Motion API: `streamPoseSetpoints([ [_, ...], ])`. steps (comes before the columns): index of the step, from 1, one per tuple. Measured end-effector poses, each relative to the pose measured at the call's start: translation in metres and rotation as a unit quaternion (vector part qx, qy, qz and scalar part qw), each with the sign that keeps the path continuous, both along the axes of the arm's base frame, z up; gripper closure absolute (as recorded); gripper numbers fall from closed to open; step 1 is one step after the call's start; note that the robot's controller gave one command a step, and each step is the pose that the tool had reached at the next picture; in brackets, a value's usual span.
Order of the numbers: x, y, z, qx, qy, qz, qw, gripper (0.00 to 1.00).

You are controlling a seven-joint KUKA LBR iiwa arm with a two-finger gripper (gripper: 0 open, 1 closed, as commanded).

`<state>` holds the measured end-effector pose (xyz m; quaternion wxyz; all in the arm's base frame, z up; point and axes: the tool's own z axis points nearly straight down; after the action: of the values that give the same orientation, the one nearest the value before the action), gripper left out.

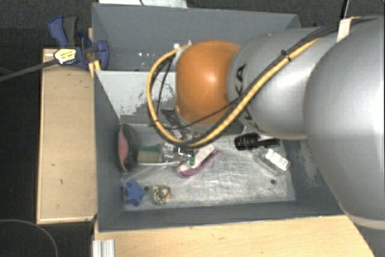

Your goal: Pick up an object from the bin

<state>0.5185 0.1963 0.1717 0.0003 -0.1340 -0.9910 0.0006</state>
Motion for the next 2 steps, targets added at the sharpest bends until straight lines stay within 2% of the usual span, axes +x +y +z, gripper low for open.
streamPoseSetpoints([
  [1, 0.001, 0.000, 0.001, 0.001, -0.0010, 0.000, 1.0000, 0.00],
  [2, -0.012, -0.045, -0.098, 0.001, -0.0070, -0.065, 0.9979, 0.00],
])
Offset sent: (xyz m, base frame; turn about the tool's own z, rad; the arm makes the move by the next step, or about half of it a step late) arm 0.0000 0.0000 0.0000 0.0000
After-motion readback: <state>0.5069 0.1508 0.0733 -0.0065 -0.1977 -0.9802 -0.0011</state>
